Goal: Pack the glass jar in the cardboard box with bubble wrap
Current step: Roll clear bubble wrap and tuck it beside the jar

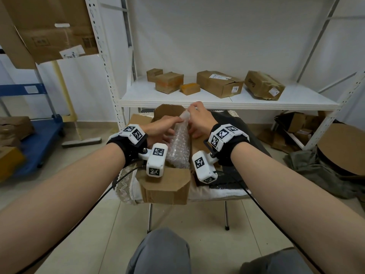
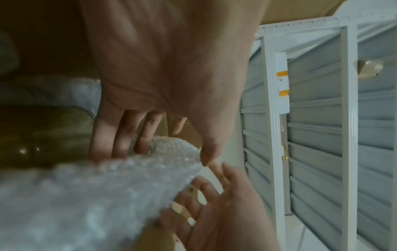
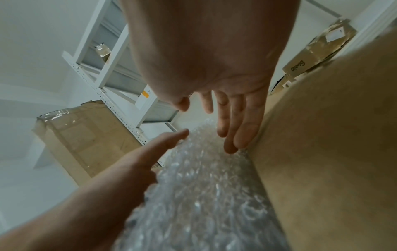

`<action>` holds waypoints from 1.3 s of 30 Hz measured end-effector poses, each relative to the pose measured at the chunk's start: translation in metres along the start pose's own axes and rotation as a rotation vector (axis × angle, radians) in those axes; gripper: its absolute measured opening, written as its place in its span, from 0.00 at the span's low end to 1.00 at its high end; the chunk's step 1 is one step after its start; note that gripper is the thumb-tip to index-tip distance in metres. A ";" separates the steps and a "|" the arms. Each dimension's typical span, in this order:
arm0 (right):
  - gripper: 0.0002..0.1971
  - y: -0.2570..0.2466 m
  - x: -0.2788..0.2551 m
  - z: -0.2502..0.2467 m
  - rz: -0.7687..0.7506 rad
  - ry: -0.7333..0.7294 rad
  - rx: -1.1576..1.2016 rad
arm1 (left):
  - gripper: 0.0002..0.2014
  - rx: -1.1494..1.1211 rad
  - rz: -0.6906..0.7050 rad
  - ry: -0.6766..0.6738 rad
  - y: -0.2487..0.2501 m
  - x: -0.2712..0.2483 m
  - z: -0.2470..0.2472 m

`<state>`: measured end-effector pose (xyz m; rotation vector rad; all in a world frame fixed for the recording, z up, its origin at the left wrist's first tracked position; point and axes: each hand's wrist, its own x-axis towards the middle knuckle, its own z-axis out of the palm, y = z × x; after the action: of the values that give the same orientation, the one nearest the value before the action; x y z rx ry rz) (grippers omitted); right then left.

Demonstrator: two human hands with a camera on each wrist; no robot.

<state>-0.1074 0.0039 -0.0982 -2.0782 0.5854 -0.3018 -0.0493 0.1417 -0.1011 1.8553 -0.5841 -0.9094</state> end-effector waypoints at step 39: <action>0.31 -0.007 0.005 0.001 -0.065 -0.591 -0.781 | 0.19 0.190 -0.161 -0.243 -0.027 0.040 -0.006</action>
<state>-0.1002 0.0053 -0.0933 -2.7546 0.2818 0.5918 -0.0199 0.1279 -0.1377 1.9976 -0.6961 -1.2341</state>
